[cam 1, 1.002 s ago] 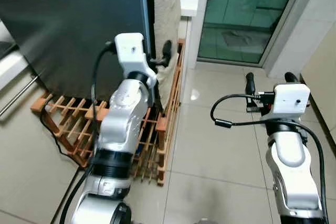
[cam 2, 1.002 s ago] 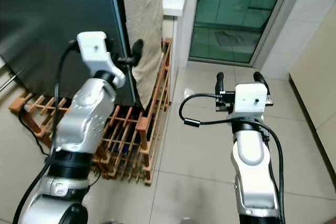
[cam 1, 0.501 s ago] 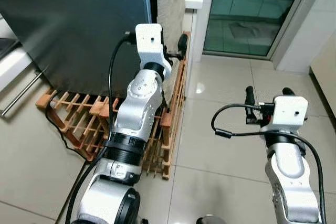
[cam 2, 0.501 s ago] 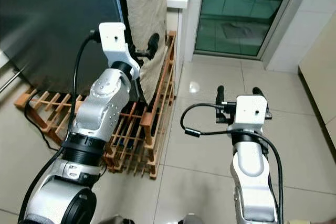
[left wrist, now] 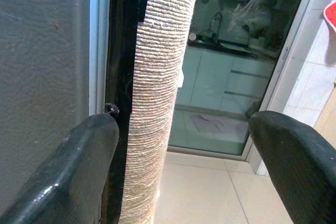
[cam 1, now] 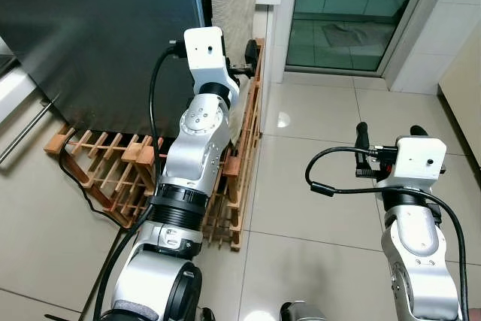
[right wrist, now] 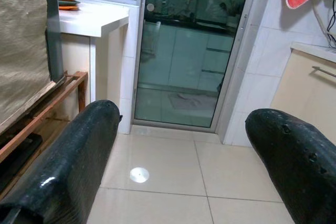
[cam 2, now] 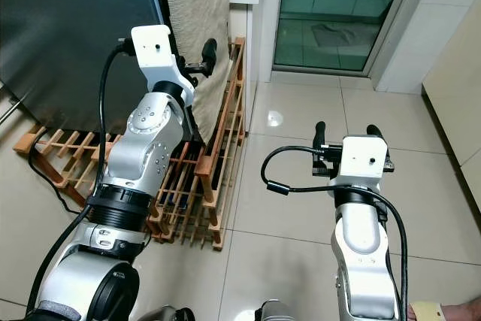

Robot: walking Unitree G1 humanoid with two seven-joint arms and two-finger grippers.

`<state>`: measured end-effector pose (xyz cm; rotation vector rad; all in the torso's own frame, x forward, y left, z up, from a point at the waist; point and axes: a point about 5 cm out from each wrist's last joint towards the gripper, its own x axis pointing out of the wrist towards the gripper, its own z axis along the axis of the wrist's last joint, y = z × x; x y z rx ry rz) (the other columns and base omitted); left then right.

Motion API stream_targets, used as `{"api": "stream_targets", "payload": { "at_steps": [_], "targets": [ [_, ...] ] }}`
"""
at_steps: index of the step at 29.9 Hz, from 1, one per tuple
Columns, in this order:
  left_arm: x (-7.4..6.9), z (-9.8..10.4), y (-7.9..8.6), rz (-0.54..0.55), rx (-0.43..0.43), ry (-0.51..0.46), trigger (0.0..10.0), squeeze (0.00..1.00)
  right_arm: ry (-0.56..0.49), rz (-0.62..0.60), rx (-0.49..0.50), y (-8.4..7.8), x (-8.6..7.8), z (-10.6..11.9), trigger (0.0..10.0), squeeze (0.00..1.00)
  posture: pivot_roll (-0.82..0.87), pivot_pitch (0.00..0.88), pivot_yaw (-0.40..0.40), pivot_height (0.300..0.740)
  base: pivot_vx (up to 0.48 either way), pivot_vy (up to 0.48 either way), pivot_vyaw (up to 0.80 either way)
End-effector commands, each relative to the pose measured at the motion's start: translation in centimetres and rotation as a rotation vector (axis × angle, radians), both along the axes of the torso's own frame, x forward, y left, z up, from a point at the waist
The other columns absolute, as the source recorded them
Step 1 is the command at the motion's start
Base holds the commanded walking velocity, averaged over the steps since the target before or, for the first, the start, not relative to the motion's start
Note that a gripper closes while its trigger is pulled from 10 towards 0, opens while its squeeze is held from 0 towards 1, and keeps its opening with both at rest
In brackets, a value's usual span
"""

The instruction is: Restocking fridge

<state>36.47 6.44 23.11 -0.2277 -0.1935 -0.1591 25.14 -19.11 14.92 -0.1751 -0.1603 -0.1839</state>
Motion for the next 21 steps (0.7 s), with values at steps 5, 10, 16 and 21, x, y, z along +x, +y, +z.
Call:
{"api": "stream_targets", "payload": {
  "at_steps": [5,10,16,21],
  "targets": [
    [-0.4,0.3,1.2,-0.017,-0.001,-0.026,10.0,0.0,-0.006,-0.012,-0.008,-0.3,-0.2,0.2,10.0,0.18,-0.18,0.117,0.073,0.732,0.0,0.0,0.0],
    [-1.0,-0.7,1.5,-0.035,0.01,-0.007,10.0,0.0,0.002,-0.008,-0.014,-0.3,-0.1,-0.1,10.0,0.18,-0.18,0.114,0.074,0.732,0.0,0.0,0.0],
    [-2.2,-0.4,2.1,-0.086,0.018,-0.023,10.0,0.0,-0.006,-0.011,-0.016,-0.3,-0.1,0.2,10.0,0.19,-0.18,0.111,0.067,0.732,0.0,0.0,0.0],
    [-4.1,-2.0,3.0,-0.126,0.044,0.009,10.0,0.0,-0.023,-0.012,-0.029,-0.5,-0.1,0.6,10.0,0.19,-0.17,0.092,0.057,0.732,0.0,0.0,0.0]
  ]
}}
